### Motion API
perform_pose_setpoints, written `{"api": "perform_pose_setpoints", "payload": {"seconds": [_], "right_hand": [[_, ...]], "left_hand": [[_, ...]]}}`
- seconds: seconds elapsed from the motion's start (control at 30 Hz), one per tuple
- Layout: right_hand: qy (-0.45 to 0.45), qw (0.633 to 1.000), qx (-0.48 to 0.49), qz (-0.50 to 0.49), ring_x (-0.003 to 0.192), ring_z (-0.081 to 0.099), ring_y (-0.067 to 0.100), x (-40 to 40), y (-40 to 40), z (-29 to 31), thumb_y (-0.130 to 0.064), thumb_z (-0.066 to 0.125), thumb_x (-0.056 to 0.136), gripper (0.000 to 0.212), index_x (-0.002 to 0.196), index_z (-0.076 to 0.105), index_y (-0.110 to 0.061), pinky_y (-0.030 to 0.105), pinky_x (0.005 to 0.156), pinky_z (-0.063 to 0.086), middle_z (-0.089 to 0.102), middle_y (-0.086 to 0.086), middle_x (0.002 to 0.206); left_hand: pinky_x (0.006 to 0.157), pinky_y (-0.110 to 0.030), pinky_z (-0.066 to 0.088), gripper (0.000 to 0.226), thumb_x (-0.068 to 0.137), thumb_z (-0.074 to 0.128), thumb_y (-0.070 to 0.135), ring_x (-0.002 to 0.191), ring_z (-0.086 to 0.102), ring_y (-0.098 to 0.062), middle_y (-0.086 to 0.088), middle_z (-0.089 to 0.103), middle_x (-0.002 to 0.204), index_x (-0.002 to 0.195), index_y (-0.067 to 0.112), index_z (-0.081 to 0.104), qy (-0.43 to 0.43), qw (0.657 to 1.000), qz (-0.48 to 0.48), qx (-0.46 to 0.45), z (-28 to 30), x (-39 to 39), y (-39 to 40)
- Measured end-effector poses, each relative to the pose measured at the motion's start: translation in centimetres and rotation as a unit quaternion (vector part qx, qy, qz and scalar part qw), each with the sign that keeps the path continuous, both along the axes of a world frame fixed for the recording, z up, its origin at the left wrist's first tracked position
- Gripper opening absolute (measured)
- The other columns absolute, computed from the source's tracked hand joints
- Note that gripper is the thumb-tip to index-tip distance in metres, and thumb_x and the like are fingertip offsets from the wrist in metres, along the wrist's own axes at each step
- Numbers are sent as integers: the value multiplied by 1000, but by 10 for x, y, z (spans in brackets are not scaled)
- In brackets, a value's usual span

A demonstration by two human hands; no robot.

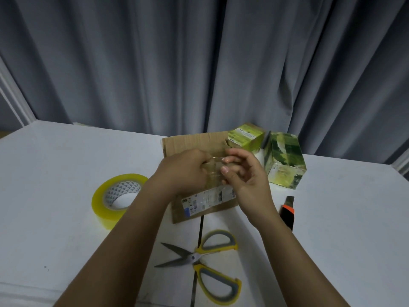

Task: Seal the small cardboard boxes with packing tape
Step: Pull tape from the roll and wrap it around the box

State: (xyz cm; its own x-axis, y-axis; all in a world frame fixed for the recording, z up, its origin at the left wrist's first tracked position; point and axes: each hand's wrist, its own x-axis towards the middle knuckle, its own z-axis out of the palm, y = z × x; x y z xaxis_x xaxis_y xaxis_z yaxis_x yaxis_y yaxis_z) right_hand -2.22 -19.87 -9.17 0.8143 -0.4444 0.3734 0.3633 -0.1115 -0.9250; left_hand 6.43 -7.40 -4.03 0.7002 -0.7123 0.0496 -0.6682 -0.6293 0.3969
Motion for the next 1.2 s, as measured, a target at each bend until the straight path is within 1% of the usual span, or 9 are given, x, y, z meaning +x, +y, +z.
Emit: {"api": "perform_pose_setpoints", "payload": {"seconds": [0.2,0.37,0.47,0.57,0.77,0.87,0.97,1.03,1.2], "right_hand": [[-21,999,33,-23,76,63,6,-6,-2,6,5,60,87,34,106,59,-22,21,65,53,64,-4,93],[-34,999,13,0,73,62,6,-6,12,4,7,60,86,36,104,59,-24,21,64,54,64,-9,88],[-39,998,32,-27,75,63,6,-6,9,2,6,60,87,34,105,59,-23,20,63,53,63,-4,92],[-33,998,35,-33,75,63,5,-6,6,-1,6,60,87,35,106,58,-23,19,63,52,62,0,95],[-25,999,-21,-36,81,63,9,-3,7,-7,5,60,87,39,108,57,-29,28,75,56,61,2,98],[-25,997,-57,-50,81,62,7,-2,11,-8,4,62,86,42,109,56,-31,22,76,54,61,-1,99],[-26,993,-91,-68,81,61,4,-1,15,-10,2,63,86,43,109,55,-33,18,74,51,60,-3,100],[-27,990,-107,-85,82,61,3,0,17,-11,1,63,86,44,110,54,-35,16,73,50,59,-2,102],[-36,982,-139,-119,85,61,3,1,21,-12,-1,64,87,46,111,51,-38,13,70,48,57,0,107]], "left_hand": [[53,-23,35,29,92,47,15,70,54,-10,8,58,78,69,31,45,-6,1000,17,-25,1,-4,5],[49,-24,27,29,91,48,16,62,45,-11,7,48,70,70,33,37,-107,994,18,-6,5,-12,6],[58,-26,34,15,93,49,21,75,51,-13,6,62,93,98,33,56,-63,998,7,-19,4,-9,7],[68,-27,34,26,94,47,28,81,49,-13,7,64,100,119,33,54,-79,997,17,-13,-3,-5,9],[67,-26,31,28,91,49,29,79,46,-12,15,53,86,118,39,53,-69,997,11,-14,-4,1,14],[63,-25,35,37,80,50,31,79,51,-13,15,59,90,115,42,54,-44,999,-10,-18,-1,-1,18],[61,-22,38,51,64,38,42,81,55,-14,15,59,86,113,40,55,-16,999,-9,-26,3,-3,19],[61,-20,38,53,62,35,47,81,56,-14,15,59,85,110,38,55,-4,1000,-7,-28,4,-4,19],[71,-27,47,43,67,43,52,85,59,-10,17,63,94,105,40,57,41,998,-16,-35,7,-5,21]]}}
